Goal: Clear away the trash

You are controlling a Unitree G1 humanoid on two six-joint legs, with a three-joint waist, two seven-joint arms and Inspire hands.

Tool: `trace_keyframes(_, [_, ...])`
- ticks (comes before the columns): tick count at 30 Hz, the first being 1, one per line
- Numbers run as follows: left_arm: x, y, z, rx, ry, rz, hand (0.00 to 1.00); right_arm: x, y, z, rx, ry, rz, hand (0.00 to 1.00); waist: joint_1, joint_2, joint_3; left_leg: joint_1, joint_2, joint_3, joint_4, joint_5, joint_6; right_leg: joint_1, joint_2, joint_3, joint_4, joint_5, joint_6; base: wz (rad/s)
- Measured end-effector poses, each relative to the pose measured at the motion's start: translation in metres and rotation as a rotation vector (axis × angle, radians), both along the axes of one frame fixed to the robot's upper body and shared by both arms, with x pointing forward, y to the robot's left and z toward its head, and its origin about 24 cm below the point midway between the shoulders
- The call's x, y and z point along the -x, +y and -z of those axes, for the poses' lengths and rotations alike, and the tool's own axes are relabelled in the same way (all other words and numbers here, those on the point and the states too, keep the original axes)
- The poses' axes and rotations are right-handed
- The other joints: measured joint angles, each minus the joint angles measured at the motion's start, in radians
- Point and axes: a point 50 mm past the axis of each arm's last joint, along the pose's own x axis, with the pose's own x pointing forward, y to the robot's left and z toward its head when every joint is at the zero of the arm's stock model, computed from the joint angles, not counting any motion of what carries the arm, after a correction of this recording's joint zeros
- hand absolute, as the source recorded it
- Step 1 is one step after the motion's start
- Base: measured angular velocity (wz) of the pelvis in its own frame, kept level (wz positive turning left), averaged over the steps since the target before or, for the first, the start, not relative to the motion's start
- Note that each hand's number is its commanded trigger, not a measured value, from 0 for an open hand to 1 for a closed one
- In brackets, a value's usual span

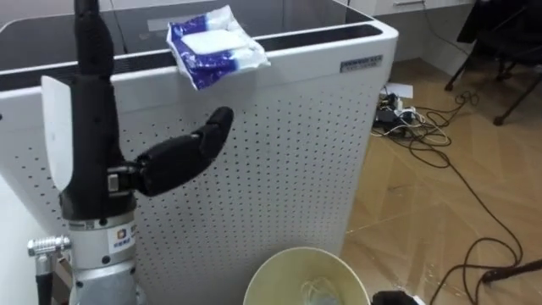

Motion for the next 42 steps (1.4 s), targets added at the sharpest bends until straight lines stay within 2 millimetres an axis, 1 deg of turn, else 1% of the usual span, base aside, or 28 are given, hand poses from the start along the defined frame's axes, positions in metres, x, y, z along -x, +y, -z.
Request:
trace_keyframes(1, [0.0, -0.001, 0.0, -0.017, -0.005, -0.004, 0.0, 0.002, -0.001, 0.001, 0.012, 0.008, -0.002, 1.0, -0.007, 0.002, -0.006, 0.006, 0.005, -0.01, -0.007, -0.001, -0.003, 0.019, 0.008, -0.002, -0.023, 0.005, -0.001, 0.41])
trace_keyframes(2, [0.001, -0.001, -0.002, -0.022, -0.016, -0.006, 0.0, 0.002, -0.001, 0.001, 0.014, 0.007, -0.005, 1.0, -0.003, 0.002, -0.0064, 0.006, 0.009, -0.013, -0.013, -0.002, -0.006, 0.028, 0.012, -0.005, -0.036, 0.005, -0.006, 0.26])
trace_keyframes(3, [0.001, -0.001, -0.005, -0.031, -0.036, -0.013, 0.0, 0.002, -0.001, 0.001, 0.013, 0.009, -0.017, 1.0, -0.001, 0.002, -0.0066, 0.01, 0.016, -0.022, -0.028, 0.003, -0.014, 0.041, 0.023, -0.007, -0.061, 0.01, -0.011, 0.09])
trace_keyframes(4, [0.001, -0.001, -0.005, -0.045, -0.04, -0.023, 0.0, 0.004, -0.001, 0.002, 0.01, 0.016, -0.024, 1.0, -0.001, 0.002, -0.0062, 0.026, 0.023, -0.022, -0.052, 0.007, -0.02, 0.058, 0.026, -0.018, -0.084, 0.012, -0.015, 0.1])
trace_keyframes(5, [0.001, -0.001, -0.004, -0.054, -0.041, -0.028, 0.0, 0.005, -0.001, 0.003, 0.01, 0.019, -0.026, 1.0, -0.001, 0.001, -0.0063, 0.035, 0.025, -0.022, -0.064, 0.009, -0.023, 0.066, 0.028, -0.019, -0.092, 0.013, -0.015, 0.04])
trace_keyframes(10, [0.003, 0.001, -0.007, -0.101, -0.062, -0.057, 0.0, 0.009, -0.005, 0.004, 0.005, 0.036, -0.051, 1.0, 0.011, 0.001, -0.0071, 0.091, 0.041, -0.022, -0.125, 0.011, -0.026, 0.119, 0.054, -0.019, -0.146, 0.017, -0.021, -0.03])
trace_keyframes(16, [0.007, 0.003, -0.012, -0.131, -0.089, -0.072, 0.0, 0.011, -0.012, 0.003, 0.017, 0.046, -0.077, 1.0, 0.025, 0.002, -0.0076, 0.12, 0.045, -0.027, -0.157, 0.013, -0.03, 0.148, 0.059, -0.032, -0.178, 0.023, -0.021, 0.01])
trace_keyframes(19, [0.007, 0.003, -0.012, -0.152, -0.091, -0.083, 0.0, 0.012, -0.011, 0.003, 0.022, 0.054, -0.095, 1.0, 0.032, 0.001, -0.0093, 0.132, 0.05, -0.025, -0.167, 0.014, -0.031, 0.16, 0.062, -0.035, -0.194, 0.029, -0.023, -0.04])
trace_keyframes(20, [0.007, 0.003, -0.012, -0.166, -0.095, -0.092, 0.0, 0.012, -0.01, 0.004, 0.027, 0.055, -0.101, 1.0, 0.04, 0.0, -0.0098, 0.139, 0.053, -0.021, -0.176, 0.015, -0.033, 0.163, 0.065, -0.034, -0.199, 0.032, -0.025, -0.06])
trace_keyframes(24, [0.007, 0.003, -0.012, -0.223, -0.101, -0.117, 0.0, 0.012, -0.01, 0.004, 0.026, 0.057, -0.105, 1.0, 0.042, -0.001, -0.0124, 0.142, 0.061, -0.026, -0.18, 0.018, -0.038, 0.181, 0.075, -0.042, -0.231, 0.045, -0.029, 0.03])
trace_keyframes(29, [0.006, 0.004, -0.008, -0.298, -0.068, -0.12, 0.0, 0.012, -0.01, 0.004, 0.023, 0.06, -0.119, 1.0, 0.038, 0.002, -0.0126, 0.139, 0.062, -0.026, -0.18, 0.019, -0.039, 0.181, 0.076, -0.042, -0.229, 0.045, -0.03, 0.0])
trace_keyframes(31, [0.005, 0.006, -0.005, -0.373, -0.028, -0.124, 0.0, 0.012, -0.011, 0.003, 0.03, 0.061, -0.135, 1.0, 0.032, 0.011, -0.0159, 0.136, 0.061, -0.029, -0.18, 0.019, -0.039, 0.181, 0.075, -0.043, -0.23, 0.047, -0.029, 0.0])
trace_keyframes(32, [0.005, 0.005, -0.004, -0.393, -0.017, -0.125, 0.0, 0.011, -0.011, 0.003, 0.036, 0.061, -0.144, 1.0, 0.03, 0.014, -0.0162, 0.135, 0.06, -0.029, -0.18, 0.019, -0.039, 0.181, 0.075, -0.044, -0.23, 0.047, -0.029, 0.03])
trace_keyframes(34, [0.006, 0.005, 0.002, -0.458, 0.019, -0.128, 0.0, 0.01, -0.013, 0.001, 0.052, 0.058, -0.164, 1.0, 0.026, 0.026, -0.0148, 0.135, 0.059, -0.029, -0.185, 0.019, -0.039, 0.182, 0.074, -0.044, -0.229, 0.048, -0.028, 0.0])
trace_keyframes(35, [0.006, 0.005, 0.006, -0.483, 0.045, -0.124, 0.23, 0.008, -0.014, -0.001, 0.057, 0.053, -0.171, 1.0, 0.022, 0.036, -0.0133, 0.135, 0.058, -0.029, -0.186, 0.019, -0.039, 0.182, 0.073, -0.044, -0.229, 0.049, -0.028, 0.0])
trace_keyframes(36, [0.007, 0.005, 0.01, -0.504, 0.066, -0.125, 0.69, 0.007, -0.015, -0.003, 0.062, 0.05, -0.177, 1.0, 0.017, 0.046, -0.0129, 0.136, 0.058, -0.029, -0.187, 0.019, -0.039, 0.182, 0.073, -0.044, -0.229, 0.049, -0.027, 0.0])
trace_keyframes(37, [0.008, 0.005, 0.012, -0.51, 0.077, -0.123, 0.87, 0.007, -0.015, -0.003, 0.063, 0.05, -0.179, 1.0, 0.014, 0.05, -0.0139, 0.137, 0.058, -0.029, -0.189, 0.02, -0.039, 0.182, 0.073, -0.044, -0.229, 0.049, -0.027, 0.0])
trace_keyframes(38, [0.009, 0.006, 0.016, -0.513, 0.097, -0.121, 1.0, 0.007, -0.016, -0.003, 0.064, 0.052, -0.183, 1.0, 0.01, 0.055, -0.0152, 0.139, 0.058, -0.029, -0.194, 0.023, -0.04, 0.182, 0.073, -0.044, -0.229, 0.049, -0.027, 0.0])
trace_keyframes(39, [0.01, 0.006, 0.02, -0.528, 0.122, -0.125, 1.0, 0.007, -0.016, -0.003, 0.063, 0.053, -0.184, 1.0, 0.007, 0.058, -0.0156, 0.14, 0.059, -0.029, -0.2, 0.025, -0.042, 0.181, 0.073, -0.043, -0.229, 0.049, -0.028, 0.0])
trace_keyframes(42, [0.011, 0.008, 0.021, -0.591, 0.119, -0.154, 1.0, 0.006, -0.016, -0.005, 0.063, 0.049, -0.189, 1.0, -0.005, 0.058, -0.0159, 0.143, 0.059, -0.029, -0.214, 0.033, -0.045, 0.178, 0.074, -0.044, -0.23, 0.049, -0.028, 0.03])
